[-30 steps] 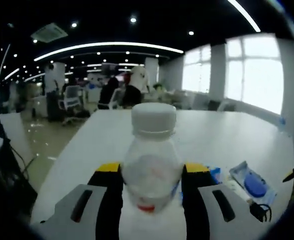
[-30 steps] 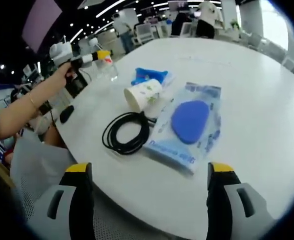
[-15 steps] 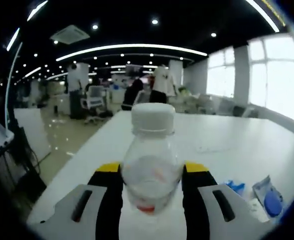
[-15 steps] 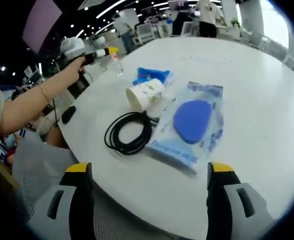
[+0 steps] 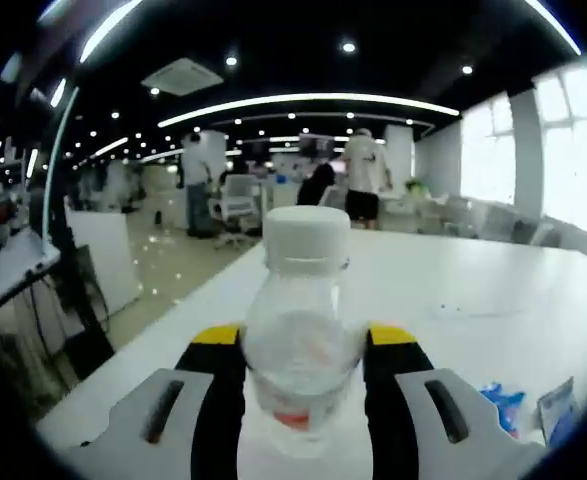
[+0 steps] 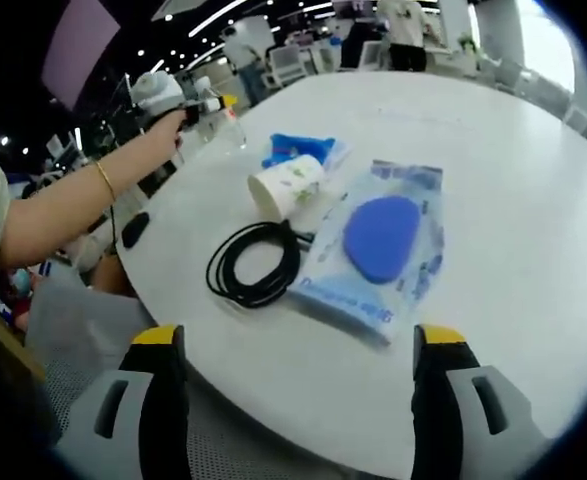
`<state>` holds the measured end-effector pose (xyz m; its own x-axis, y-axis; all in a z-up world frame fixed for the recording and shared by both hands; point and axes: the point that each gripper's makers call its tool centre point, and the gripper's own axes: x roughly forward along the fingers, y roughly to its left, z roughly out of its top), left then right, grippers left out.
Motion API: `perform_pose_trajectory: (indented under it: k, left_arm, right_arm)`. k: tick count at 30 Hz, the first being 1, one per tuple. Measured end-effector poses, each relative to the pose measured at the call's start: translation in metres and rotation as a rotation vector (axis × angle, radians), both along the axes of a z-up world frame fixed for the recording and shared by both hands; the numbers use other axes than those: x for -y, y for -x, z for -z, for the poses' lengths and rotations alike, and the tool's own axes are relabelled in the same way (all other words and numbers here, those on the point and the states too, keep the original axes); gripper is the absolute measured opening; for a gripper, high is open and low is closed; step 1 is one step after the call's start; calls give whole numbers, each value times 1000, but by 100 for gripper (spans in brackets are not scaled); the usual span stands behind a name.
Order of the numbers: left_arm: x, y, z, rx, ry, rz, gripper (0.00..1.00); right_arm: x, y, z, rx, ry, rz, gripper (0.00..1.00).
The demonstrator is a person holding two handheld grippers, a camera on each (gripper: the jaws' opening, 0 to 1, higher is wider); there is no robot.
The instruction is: Arrange the tabletop items into an orderly group along one side of the table until the central work area is clear of visible clutter.
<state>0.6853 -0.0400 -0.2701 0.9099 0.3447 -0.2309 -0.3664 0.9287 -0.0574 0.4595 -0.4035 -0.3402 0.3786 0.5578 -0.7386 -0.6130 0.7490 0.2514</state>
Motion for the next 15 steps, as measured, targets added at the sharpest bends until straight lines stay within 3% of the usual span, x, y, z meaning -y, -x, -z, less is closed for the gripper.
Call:
perform_pose_trajectory:
  k: [10, 11, 12, 15]
  left_arm:
    - [3, 6, 26, -23, 64, -53, 44]
    - [3, 1, 14, 49, 25, -42, 44]
    - [6, 6, 24, -10, 58, -50, 44]
    - [11, 4, 22, -10, 43, -57, 44]
  right_arm:
    - [1, 0, 1, -5, 2, 1, 93]
    - [1, 1, 2, -6, 4, 0, 93]
    - [1, 1, 2, -7, 5, -1, 93]
    - [1, 1, 2, -8, 4, 1, 93]
